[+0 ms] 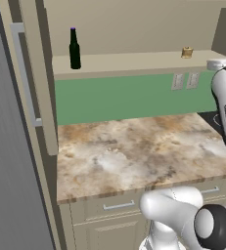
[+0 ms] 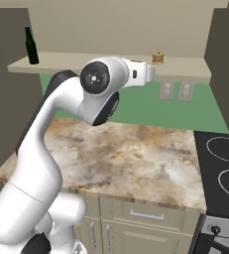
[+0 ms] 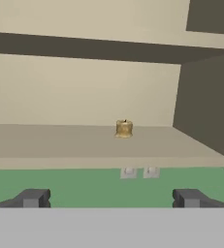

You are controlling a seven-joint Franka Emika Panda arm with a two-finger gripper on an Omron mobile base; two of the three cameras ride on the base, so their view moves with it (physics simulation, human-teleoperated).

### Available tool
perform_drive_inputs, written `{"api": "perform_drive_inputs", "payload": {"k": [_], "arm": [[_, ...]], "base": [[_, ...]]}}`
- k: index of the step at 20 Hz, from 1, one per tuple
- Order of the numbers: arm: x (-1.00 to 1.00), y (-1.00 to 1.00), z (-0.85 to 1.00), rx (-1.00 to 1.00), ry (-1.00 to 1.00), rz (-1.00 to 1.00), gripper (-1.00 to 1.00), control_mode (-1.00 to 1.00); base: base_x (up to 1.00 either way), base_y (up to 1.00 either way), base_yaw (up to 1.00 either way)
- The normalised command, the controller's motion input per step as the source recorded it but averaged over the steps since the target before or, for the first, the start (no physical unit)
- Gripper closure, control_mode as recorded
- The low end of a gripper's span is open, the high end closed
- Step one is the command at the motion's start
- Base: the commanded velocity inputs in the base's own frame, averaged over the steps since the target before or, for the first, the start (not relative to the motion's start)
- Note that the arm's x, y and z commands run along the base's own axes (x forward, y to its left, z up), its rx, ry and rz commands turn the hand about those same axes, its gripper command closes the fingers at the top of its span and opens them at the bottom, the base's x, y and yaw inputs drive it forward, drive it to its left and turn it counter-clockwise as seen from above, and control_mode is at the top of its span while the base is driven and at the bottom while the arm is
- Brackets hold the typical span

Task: Get the candle and the beer from the cabinet and move them to the dining counter.

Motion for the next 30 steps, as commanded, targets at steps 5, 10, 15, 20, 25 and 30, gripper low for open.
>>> {"api": "perform_drive_inputs", "payload": {"k": [5,10,15,20,25,30], "arm": [[0.4,0.0,0.0,0.0,0.0,0.0,-1.0,-1.0],[0.44,0.0,0.0,0.0,0.0,0.0,-1.0,-1.0],[0.43,0.05,0.0,0.0,0.0,0.0,-1.0,-1.0],[0.32,0.01,0.0,0.0,0.0,0.0,-1.0,-1.0],[0.33,0.0,0.0,0.0,0.0,0.0,-1.0,-1.0],[0.51,-0.01,0.0,0.0,0.0,0.0,-1.0,-1.0]], "base": [[0.0,0.0,0.0],[0.0,0.0,0.0],[0.0,0.0,0.0],[0.0,0.0,0.0],[0.0,0.0,0.0],[0.0,0.0,0.0]]}}
